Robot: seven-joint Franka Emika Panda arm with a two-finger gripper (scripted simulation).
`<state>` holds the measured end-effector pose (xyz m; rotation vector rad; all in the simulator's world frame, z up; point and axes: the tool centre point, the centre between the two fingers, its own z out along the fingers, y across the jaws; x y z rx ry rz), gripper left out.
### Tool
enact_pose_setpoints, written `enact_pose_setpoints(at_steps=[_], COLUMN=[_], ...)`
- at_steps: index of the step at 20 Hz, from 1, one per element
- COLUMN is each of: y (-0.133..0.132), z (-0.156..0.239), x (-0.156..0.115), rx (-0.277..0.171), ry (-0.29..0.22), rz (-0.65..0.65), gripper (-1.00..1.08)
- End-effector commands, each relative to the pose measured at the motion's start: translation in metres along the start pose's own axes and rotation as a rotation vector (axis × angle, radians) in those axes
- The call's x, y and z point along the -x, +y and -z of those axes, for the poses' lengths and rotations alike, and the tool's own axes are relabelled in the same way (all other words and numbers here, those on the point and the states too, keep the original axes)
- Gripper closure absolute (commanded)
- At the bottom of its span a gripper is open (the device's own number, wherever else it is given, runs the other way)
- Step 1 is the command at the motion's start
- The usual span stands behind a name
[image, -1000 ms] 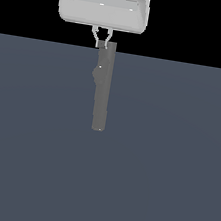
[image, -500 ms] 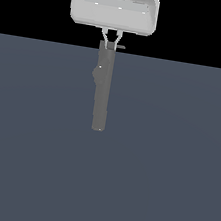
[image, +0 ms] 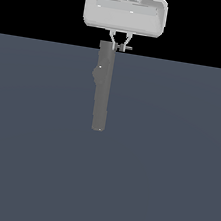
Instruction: Turn on the faucet by rotating a designated handle.
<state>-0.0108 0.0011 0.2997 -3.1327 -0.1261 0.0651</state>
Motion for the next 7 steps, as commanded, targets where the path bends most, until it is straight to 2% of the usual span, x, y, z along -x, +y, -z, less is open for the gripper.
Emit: enact_pose_setpoints(at_steps=[1, 7], y=[0.012, 0.026], z=[0.001, 0.003], x=[-0.024, -0.039], rx=[0.004, 0.007], ry=[0.036, 0.041], rz=[-0.016, -0.031], gripper=[1.08, 1.08])
